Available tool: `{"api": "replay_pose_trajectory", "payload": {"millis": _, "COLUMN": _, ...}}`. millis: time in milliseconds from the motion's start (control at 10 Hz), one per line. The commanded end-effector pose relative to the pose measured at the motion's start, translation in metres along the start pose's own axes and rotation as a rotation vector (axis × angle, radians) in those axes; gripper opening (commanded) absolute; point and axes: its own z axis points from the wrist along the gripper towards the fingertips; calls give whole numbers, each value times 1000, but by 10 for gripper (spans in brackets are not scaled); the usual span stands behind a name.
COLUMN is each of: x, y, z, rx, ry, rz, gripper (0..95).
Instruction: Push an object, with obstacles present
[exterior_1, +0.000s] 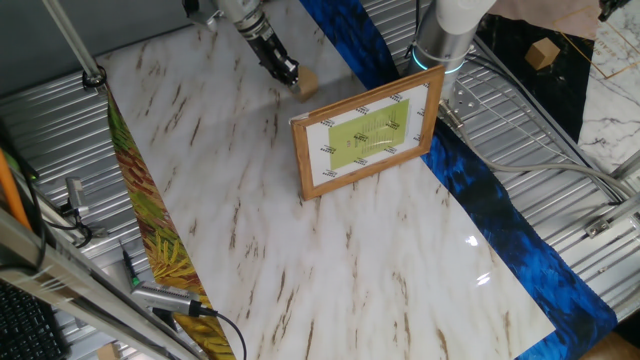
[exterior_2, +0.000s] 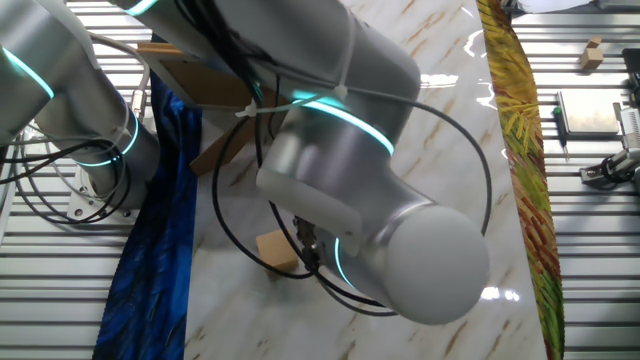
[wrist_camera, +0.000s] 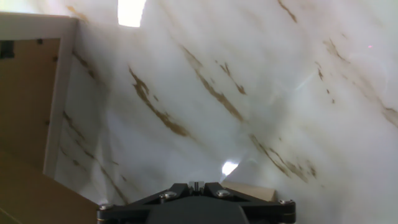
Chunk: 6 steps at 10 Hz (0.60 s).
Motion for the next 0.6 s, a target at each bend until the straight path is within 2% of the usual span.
{"api": "replay_pose_trajectory", "payload": {"millis": 100, "x": 0, "y": -1, "z": 0, "rx": -2, "ry": 1, "rz": -1, "gripper": 0}}
{"api": "replay_pose_trajectory", "payload": {"millis": 600, "x": 7, "y": -11, "z": 0, "rx": 3, "ry": -13, "rz": -3, "gripper": 0}}
